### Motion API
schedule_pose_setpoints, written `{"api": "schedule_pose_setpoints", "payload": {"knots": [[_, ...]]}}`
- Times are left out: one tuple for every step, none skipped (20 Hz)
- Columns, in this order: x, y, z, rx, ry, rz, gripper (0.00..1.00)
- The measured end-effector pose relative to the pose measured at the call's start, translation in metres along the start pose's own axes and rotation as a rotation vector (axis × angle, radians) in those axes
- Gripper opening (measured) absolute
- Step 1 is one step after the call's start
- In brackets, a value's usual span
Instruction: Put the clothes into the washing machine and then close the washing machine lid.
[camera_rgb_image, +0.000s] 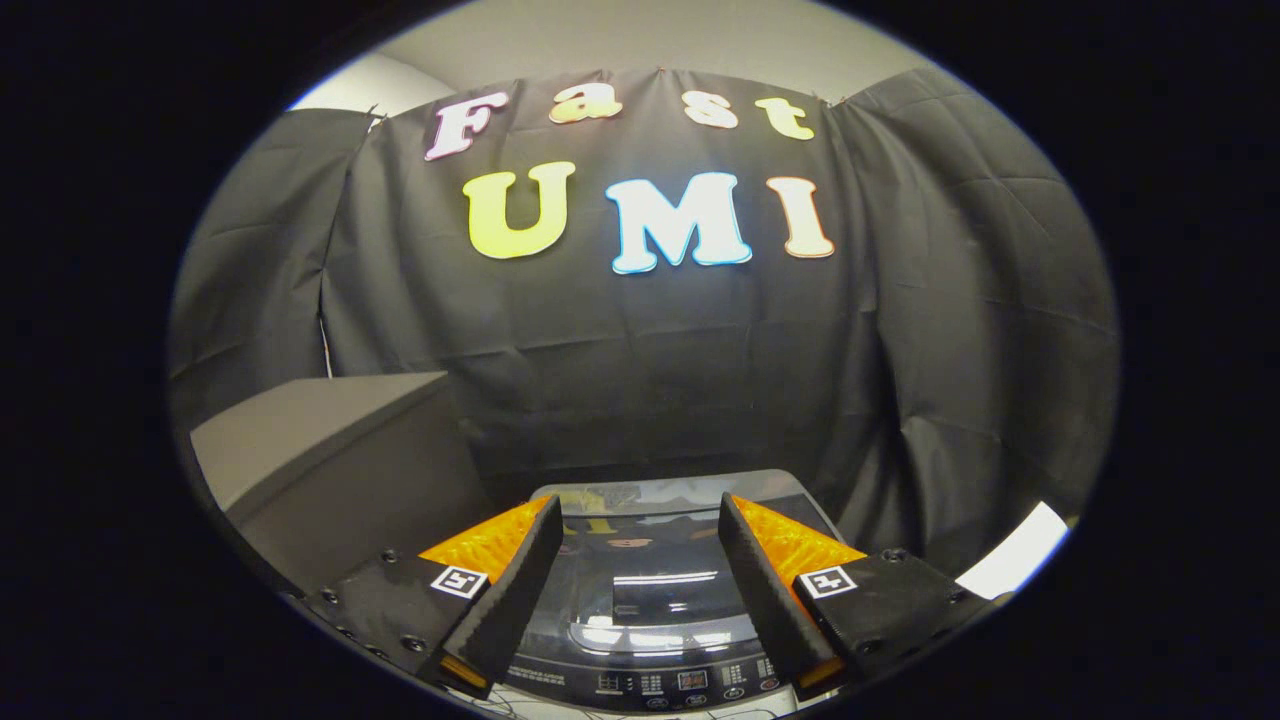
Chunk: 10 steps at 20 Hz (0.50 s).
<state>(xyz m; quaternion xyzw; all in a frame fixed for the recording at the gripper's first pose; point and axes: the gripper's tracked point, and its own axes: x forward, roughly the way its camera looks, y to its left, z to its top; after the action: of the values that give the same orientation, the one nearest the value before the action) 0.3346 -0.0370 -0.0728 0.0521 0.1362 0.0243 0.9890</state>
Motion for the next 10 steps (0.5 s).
{"api": "schedule_pose_setpoints", "payload": {"knots": [[-0.011,0.002,0.008,0.003,-0.013,-0.003,0.97],[-0.022,0.004,0.015,0.006,-0.025,-0.006,0.97],[-0.033,0.007,0.022,0.008,-0.038,-0.006,0.97],[-0.043,0.011,0.030,0.006,-0.055,-0.003,0.97],[-0.054,0.014,0.037,0.000,-0.069,-0.004,0.97],[-0.065,0.017,0.041,-0.005,-0.082,-0.004,0.97],[-0.077,0.021,0.048,-0.007,-0.098,-0.002,0.97],[-0.088,0.025,0.052,-0.008,-0.111,-0.001,0.97],[-0.099,0.029,0.055,-0.012,-0.126,-0.004,0.97],[-0.109,0.031,0.058,-0.018,-0.136,-0.007,0.97]]}}
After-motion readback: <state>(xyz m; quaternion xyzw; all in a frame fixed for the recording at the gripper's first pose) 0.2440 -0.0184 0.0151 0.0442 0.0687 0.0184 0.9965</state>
